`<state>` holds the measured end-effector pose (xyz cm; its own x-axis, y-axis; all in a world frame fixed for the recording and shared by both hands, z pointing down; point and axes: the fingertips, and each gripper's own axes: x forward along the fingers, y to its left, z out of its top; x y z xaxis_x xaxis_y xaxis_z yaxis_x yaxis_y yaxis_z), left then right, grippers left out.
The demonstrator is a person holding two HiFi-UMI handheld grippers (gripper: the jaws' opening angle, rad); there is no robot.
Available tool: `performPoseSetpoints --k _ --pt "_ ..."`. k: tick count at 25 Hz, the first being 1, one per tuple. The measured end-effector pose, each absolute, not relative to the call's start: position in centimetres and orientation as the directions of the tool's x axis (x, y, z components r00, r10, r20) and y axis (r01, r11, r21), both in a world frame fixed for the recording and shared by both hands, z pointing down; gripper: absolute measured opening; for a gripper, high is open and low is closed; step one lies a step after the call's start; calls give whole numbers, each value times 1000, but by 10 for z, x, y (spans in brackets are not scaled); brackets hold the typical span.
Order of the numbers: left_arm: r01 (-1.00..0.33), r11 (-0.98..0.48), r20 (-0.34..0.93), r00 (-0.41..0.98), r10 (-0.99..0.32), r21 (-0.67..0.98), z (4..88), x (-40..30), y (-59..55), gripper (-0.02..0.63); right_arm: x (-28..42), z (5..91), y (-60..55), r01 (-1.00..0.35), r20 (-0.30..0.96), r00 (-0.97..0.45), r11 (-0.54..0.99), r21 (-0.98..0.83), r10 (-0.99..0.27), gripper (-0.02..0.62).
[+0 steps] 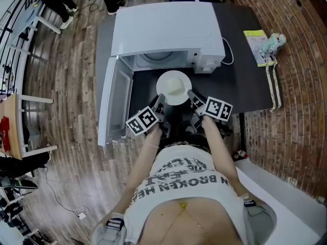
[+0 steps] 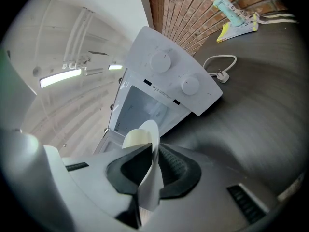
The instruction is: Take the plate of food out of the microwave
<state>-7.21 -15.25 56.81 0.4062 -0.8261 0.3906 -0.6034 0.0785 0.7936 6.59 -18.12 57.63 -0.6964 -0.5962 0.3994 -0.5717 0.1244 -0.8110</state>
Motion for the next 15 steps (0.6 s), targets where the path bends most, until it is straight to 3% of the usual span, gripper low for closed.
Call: performPoseSetpoints --k 15 --pt "-603 129 401 342 -850 787 568 -41 -107 46 94 578 -147 -559 406 -742 159 -814 -534 40"
